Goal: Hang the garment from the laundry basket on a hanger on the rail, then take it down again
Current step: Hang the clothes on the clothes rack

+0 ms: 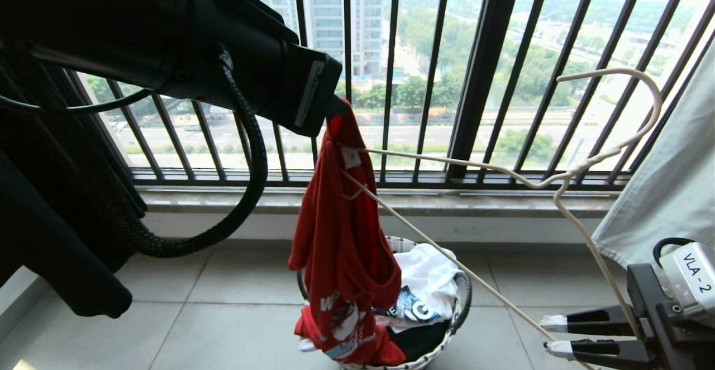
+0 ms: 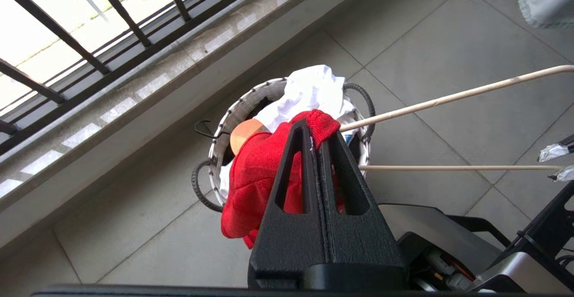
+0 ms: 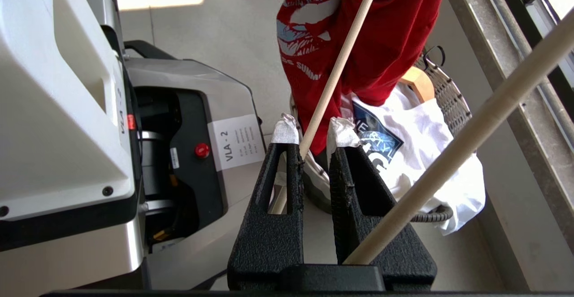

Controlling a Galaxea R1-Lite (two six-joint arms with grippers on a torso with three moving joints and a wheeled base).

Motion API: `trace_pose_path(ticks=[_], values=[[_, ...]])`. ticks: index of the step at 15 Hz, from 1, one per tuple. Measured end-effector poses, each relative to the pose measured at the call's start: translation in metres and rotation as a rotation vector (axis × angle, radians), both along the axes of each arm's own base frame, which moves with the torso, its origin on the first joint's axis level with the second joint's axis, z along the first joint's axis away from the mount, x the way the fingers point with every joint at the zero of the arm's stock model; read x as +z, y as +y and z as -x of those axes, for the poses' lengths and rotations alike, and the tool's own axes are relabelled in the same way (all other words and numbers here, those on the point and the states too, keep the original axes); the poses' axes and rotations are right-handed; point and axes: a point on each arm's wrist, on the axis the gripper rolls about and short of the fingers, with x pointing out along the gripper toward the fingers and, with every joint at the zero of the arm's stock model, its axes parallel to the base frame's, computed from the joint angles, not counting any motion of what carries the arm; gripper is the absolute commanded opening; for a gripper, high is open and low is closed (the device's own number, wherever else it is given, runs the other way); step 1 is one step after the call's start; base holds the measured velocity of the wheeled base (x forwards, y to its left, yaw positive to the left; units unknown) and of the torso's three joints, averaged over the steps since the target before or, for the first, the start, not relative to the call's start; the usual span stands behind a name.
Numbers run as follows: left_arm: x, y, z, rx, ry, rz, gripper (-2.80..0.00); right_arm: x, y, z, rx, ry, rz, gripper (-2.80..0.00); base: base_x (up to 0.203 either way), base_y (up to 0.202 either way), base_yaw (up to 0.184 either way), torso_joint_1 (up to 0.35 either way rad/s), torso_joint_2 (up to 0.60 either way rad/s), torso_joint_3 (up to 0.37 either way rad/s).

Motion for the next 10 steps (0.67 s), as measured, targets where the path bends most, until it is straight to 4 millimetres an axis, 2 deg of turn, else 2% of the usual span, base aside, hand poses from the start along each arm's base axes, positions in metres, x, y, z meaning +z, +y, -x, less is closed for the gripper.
trace_pose_path(ticks=[3,6,10], values=[[0.001,-0.012,0.003,-0.038,-0.012,0.024,-2.8,0.001,0.0,-0.001,-0.004,0.0,-0.001,-2.8,0.0,0.0,0.0,0.0,0.0,0.0],[-0.004,-0.023,-0.003,-0.052,-0.006,0.032,-2.8,-0.001,0.0,-0.002,-0.001,0.011,0.0,-2.8,0.0,0.0,0.0,0.0,0.0,0.0],[-0.005,-0.031,-0.006,-0.116,0.046,0.107,-2.8,-0.006,0.006,-0.022,0.002,0.013,-0.012,-2.8,0.0,0.0,0.0,0.0,0.0,0.0]])
